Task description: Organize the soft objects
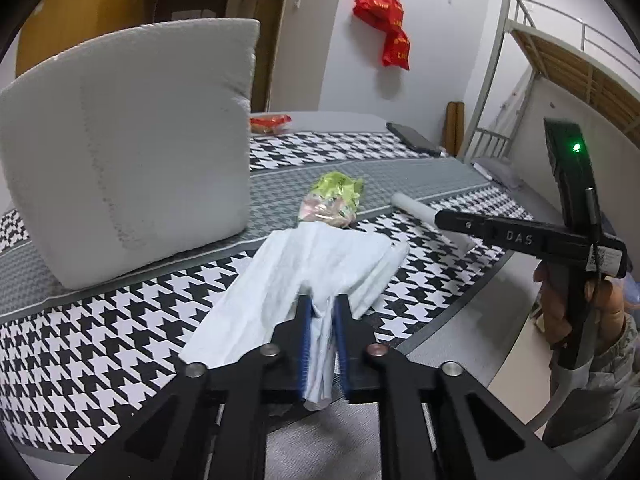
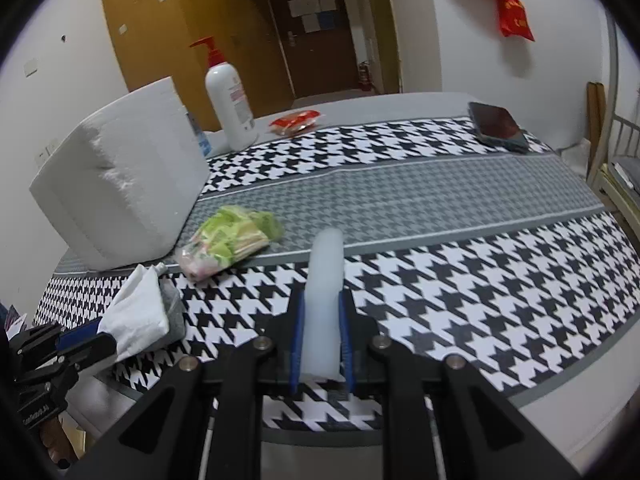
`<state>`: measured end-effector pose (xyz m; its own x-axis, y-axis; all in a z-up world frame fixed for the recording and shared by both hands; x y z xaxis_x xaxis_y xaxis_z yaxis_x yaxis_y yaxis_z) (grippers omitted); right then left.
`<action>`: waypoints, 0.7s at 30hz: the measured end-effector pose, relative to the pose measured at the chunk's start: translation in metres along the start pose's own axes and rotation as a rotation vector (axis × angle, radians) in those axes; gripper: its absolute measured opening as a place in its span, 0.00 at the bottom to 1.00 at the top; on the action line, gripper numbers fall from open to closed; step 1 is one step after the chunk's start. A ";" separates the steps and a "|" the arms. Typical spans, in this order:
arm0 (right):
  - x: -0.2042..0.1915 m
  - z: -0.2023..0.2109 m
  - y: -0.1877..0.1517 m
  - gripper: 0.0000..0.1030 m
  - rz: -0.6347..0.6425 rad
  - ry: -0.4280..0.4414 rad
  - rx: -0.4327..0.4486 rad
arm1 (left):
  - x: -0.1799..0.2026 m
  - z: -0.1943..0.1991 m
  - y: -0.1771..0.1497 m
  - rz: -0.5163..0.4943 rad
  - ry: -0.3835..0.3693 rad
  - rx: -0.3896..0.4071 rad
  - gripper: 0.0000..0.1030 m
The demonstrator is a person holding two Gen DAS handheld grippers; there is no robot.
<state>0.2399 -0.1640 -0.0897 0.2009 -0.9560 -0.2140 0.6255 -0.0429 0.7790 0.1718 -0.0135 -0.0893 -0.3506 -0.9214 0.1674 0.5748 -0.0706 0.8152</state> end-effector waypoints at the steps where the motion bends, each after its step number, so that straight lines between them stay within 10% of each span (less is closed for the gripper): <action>1: 0.002 0.001 -0.001 0.19 -0.005 -0.001 0.002 | 0.002 0.000 0.001 0.003 -0.017 0.002 0.10; 14: 0.025 0.026 -0.002 0.19 -0.059 -0.013 0.065 | 0.021 0.032 0.045 0.035 -0.242 0.126 0.08; 21: 0.036 0.039 -0.002 0.19 -0.084 -0.025 0.096 | 0.023 0.013 0.042 0.016 -0.176 0.091 0.08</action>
<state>0.2160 -0.2093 -0.0760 0.1312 -0.9545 -0.2676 0.5643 -0.1500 0.8118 0.1783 -0.0327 -0.0438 -0.4708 -0.8403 0.2687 0.5148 -0.0144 0.8572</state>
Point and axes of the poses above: each gripper's, at about its wrist camera, not at the fingertips, and z roughly against the way its jaws point, x to its right, y to its top, the point moved 1 cm from there along -z, roughly the way its jaws point, and after that the axes turned 7 degrees about x, right-handed, at the moved point
